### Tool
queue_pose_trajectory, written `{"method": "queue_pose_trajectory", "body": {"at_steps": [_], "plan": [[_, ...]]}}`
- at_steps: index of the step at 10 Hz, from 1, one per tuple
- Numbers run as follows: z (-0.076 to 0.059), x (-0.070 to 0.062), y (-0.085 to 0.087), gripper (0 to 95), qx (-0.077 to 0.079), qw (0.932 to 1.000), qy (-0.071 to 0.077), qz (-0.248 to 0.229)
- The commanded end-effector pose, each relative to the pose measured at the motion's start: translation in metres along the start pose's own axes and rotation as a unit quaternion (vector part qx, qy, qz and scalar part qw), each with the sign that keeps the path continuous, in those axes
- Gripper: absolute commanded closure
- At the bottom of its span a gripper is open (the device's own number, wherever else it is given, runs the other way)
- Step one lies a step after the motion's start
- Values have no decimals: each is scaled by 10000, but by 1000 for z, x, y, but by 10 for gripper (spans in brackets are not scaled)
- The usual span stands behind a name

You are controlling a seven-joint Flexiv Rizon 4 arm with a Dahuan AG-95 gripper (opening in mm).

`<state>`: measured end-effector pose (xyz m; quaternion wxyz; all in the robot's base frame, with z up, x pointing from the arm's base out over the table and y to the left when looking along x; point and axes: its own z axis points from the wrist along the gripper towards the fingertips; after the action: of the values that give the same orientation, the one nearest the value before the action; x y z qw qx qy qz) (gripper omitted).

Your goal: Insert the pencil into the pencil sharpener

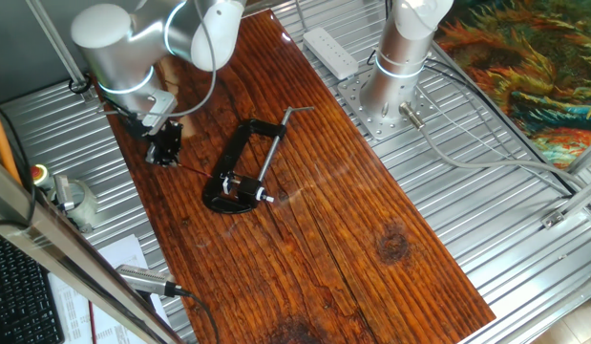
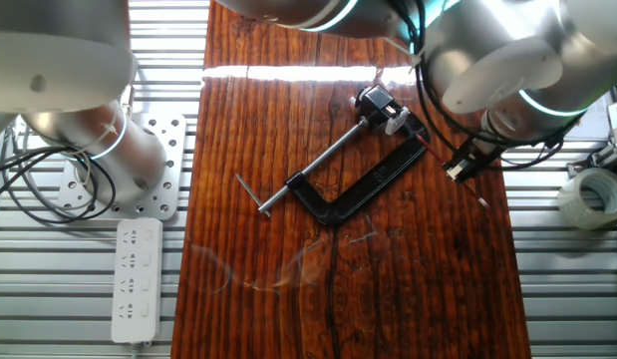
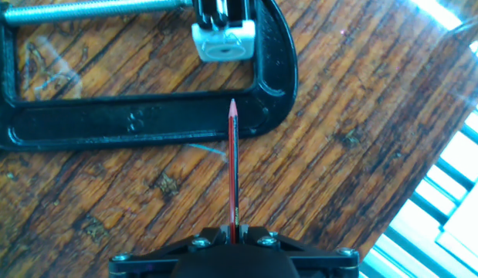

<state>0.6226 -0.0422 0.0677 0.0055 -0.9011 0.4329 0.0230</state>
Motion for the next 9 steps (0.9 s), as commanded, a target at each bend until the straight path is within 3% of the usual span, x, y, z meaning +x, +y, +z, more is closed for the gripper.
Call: {"method": "queue_pose_trajectory", "body": {"at_steps": [1, 9], "plan": [[0, -4, -3, 950, -14, 10000, -10, -18], [0, -21, -4, 950, 10, 10000, -27, -52]]}}
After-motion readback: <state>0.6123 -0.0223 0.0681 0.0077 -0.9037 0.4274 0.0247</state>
